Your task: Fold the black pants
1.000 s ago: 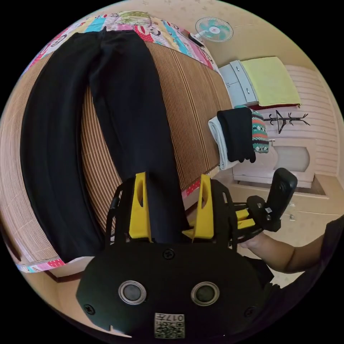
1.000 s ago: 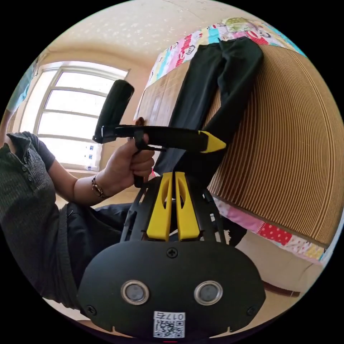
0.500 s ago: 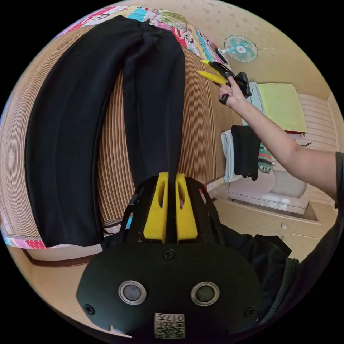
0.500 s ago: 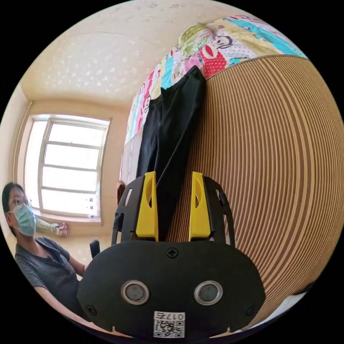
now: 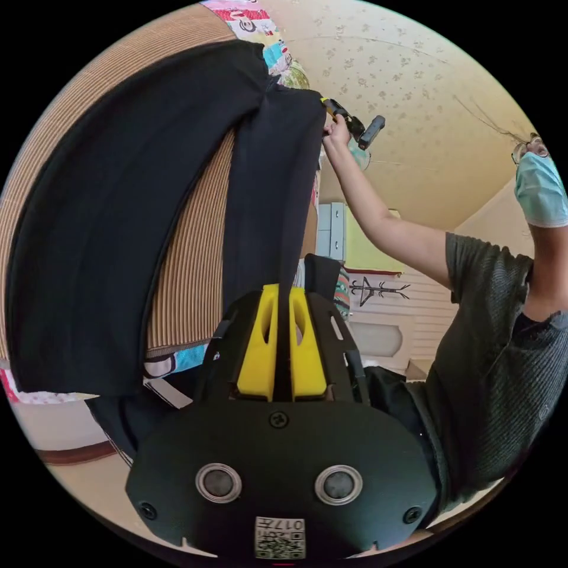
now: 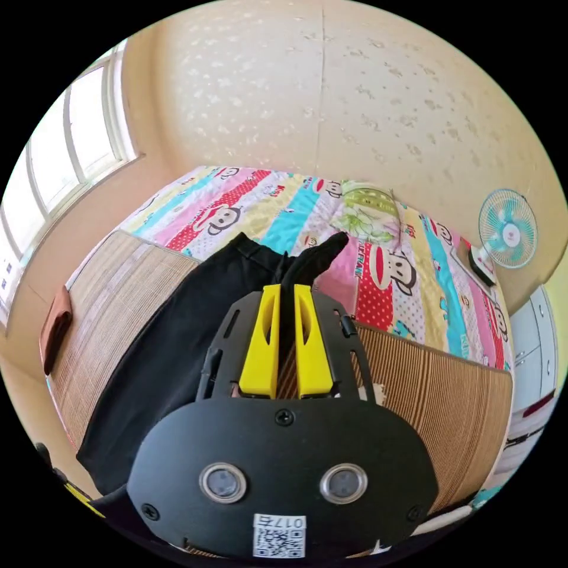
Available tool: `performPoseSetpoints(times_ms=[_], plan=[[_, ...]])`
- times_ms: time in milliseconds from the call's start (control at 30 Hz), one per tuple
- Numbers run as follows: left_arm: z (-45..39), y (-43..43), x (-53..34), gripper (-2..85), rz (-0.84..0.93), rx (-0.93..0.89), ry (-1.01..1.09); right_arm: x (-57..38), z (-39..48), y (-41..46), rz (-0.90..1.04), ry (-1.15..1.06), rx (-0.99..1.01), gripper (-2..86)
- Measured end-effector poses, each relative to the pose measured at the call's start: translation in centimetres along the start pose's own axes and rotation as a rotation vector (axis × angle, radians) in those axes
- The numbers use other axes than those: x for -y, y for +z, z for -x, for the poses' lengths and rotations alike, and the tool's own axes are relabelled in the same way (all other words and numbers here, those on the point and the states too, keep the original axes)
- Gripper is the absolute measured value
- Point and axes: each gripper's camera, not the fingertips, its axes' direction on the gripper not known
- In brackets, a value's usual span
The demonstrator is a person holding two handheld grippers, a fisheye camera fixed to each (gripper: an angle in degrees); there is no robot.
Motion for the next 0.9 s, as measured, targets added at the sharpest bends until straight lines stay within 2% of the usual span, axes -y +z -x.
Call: performPoseSetpoints(times_ms=[133,233,300,333,467,633,733,833,900], plan=[[2.2,-7.1,-1.0,3.3,-0.126,0.093,-0.066,5.3,8.0,4.2,0.008,0.066,0.255,2.5],[3.7,-10.6,-0.5,3.2,-0.124,0.352,-0.089,5.3,12.3,9.3,0.121,0.091,0.189,2.7],[4.7,-11.2,0.1,1.8,-0.066,0.614,-0.122,3.0,13.5,10.5,0.185,0.109,0.196,3.7],[4.9,-11.1,0.2,1.5,-0.047,0.641,-0.119,0.5,13.9,10.1,0.195,0.114,0.242,4.4],[4.9,-9.7,0.1,0.2,0.015,0.6,-0.092,-10.6,14.1,6.7,0.254,0.148,0.356,7.6],[3.0,-9.0,-0.3,-0.3,0.066,0.649,-0.041,-26.9,16.4,-0.1,0.44,0.342,0.417,10.9],[2.4,-9.6,-0.4,-0.5,0.106,0.615,-0.042,-32.6,19.2,-1.9,0.558,0.447,0.527,8.2],[1.0,-10.1,-1.4,-0.6,0.145,0.39,0.094,-34.9,20.9,-3.6,0.588,0.533,0.621,3.7],[1.6,-11.1,-2.8,-0.5,0.131,0.282,0.063,-35.4,20.3,-5.4,0.507,0.604,0.699,3.0]])
